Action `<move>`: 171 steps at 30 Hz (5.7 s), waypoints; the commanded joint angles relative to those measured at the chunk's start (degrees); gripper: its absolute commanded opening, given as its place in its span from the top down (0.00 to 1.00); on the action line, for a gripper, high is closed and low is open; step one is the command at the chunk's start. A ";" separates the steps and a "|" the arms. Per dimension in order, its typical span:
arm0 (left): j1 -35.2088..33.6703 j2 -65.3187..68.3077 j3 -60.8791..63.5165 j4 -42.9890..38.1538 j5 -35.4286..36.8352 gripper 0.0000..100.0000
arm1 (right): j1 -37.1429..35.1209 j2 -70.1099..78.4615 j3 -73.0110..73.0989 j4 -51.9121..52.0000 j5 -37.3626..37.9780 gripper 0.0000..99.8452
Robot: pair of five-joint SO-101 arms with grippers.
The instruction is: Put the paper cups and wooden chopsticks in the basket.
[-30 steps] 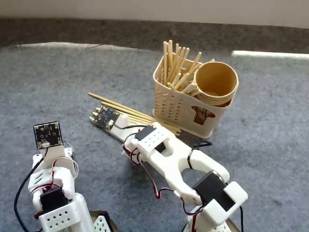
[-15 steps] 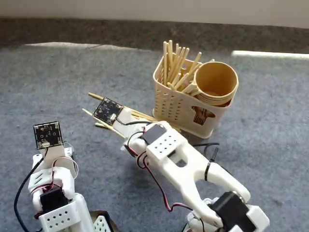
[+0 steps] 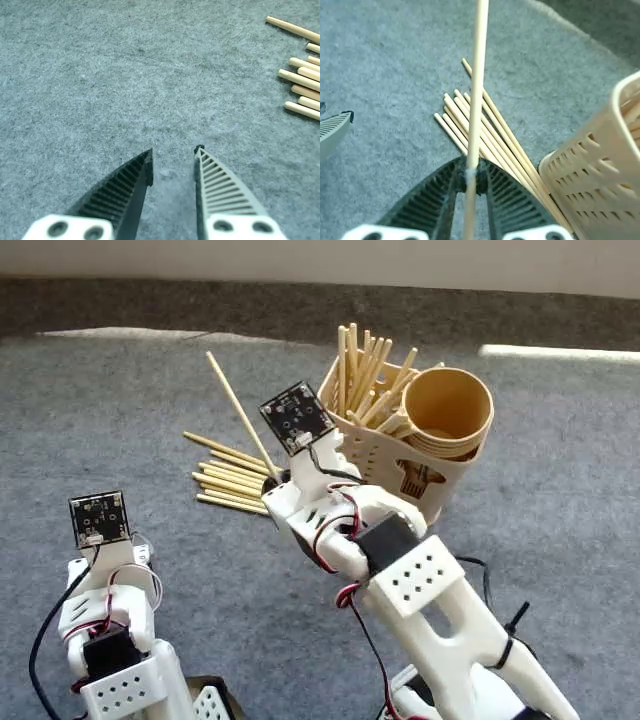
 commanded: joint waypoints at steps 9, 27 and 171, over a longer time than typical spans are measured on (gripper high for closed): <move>-0.57 -0.22 1.19 -1.14 -0.53 0.86 | 3.65 -26.07 13.49 -13.67 -0.53 0.99; -0.57 -0.22 1.19 -1.14 -0.53 0.86 | 7.25 -34.59 17.63 -47.25 -0.09 0.99; -0.57 -0.22 1.19 -1.14 -0.53 0.86 | -1.45 52.44 -32.84 8.40 5.98 0.99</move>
